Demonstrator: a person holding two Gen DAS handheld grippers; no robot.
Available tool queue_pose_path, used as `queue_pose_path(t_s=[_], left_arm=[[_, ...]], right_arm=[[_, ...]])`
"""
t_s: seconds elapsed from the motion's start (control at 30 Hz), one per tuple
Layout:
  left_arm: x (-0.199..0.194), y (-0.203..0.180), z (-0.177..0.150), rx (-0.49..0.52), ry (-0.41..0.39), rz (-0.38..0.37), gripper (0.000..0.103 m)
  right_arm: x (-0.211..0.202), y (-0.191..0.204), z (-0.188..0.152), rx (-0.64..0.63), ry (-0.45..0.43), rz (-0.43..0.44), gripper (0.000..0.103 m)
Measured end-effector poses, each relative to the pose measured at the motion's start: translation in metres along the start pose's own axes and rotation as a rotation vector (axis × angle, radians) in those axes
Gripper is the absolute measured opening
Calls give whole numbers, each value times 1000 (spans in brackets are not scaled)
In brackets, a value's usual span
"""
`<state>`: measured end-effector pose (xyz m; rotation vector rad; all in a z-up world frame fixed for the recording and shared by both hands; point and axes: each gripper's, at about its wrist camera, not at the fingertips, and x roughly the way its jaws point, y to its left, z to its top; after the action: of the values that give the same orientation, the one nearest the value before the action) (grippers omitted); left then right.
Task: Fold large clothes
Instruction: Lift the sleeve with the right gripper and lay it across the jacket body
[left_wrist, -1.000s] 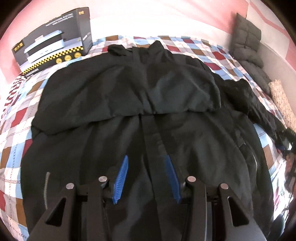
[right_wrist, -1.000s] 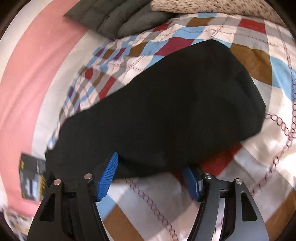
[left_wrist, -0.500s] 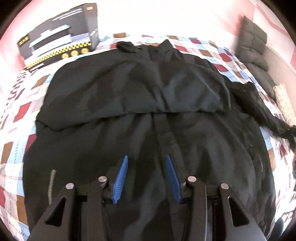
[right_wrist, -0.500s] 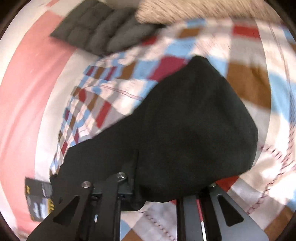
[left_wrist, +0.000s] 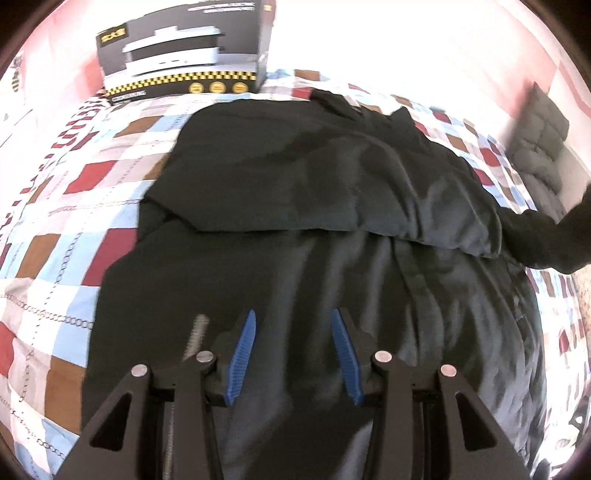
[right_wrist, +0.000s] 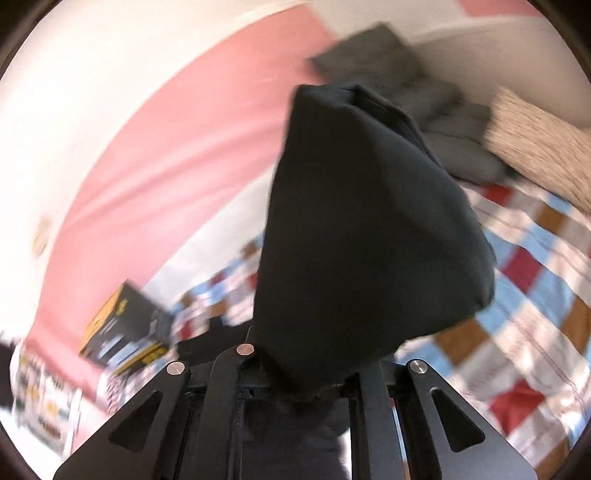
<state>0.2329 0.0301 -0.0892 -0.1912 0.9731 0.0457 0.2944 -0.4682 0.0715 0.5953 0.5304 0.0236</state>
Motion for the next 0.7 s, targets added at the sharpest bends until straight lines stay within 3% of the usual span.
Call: queue_pose_path(t_s=[0.2,0.4,0.6,0.7], left_arm=[[-2,31,-5,-48,-9,18,45],[1,50,-14,-61,-15,30,45],[4,51,-20,-35,-35,23,46],[6,51,-22,-34,-40,15,48]], right_arm=[[36,102,-20,-179,80,130,13],[101,187,-82,-334,224,189,13],[174,226,-172,-472,418,170,14],[202,225,-213,-499,525,145,22]])
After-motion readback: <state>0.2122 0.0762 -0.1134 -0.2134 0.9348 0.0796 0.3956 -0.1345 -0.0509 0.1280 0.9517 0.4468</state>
